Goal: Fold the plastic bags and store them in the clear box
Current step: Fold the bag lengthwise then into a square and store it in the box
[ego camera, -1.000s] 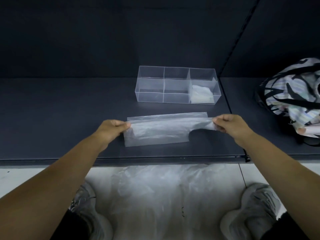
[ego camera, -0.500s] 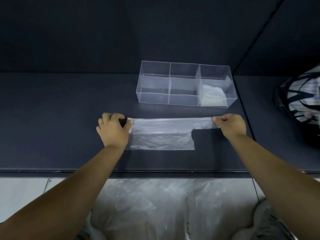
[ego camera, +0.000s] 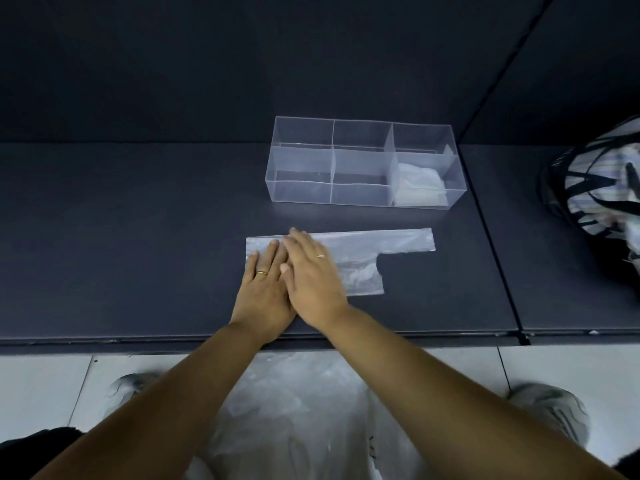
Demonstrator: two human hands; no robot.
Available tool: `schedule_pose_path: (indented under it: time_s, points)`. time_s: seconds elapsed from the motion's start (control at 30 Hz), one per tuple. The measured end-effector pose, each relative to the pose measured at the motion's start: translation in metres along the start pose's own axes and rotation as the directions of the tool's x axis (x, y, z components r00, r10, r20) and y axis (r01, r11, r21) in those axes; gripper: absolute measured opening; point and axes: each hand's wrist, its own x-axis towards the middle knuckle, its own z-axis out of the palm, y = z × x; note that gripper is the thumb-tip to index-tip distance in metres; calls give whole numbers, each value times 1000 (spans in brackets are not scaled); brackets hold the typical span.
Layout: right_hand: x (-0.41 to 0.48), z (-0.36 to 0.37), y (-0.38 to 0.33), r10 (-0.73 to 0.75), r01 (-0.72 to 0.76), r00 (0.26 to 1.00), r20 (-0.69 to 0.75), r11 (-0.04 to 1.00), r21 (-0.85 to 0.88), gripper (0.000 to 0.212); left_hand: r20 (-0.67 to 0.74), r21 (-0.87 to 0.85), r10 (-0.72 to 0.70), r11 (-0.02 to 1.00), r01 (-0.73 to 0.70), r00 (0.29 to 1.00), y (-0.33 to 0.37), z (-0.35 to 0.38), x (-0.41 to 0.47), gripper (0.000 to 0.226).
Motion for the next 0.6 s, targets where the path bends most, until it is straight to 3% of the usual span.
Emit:
schedule_pose_path:
  time_s: [0.07,0.17,0.37,0.47,0.6]
  points:
    - [1,9,16,71,-58,994,80,985,-160,54,-16,-34,-12,999,11,1000,-1,0,0,69]
    - [-3,-6,63,141,-107,988,71,929,-354,62,-46,-52,-20,998,18,999,-1,-1,0,77]
    - [-27,-68,138,347,-350,933,-90,823,-448,66,-12,-41,-30,999,29,999,-1,-1,1,85]
    - [-45,-85,131,224,-300,946,-234,878,-373,58,2,-31,-27,999,27,1000,-1,-6,-1,86]
    - [-75,-78,108,-1,-29,993,-114,965,-261,31,-104,-79,-18,997,10,994,8,-19,-6,74]
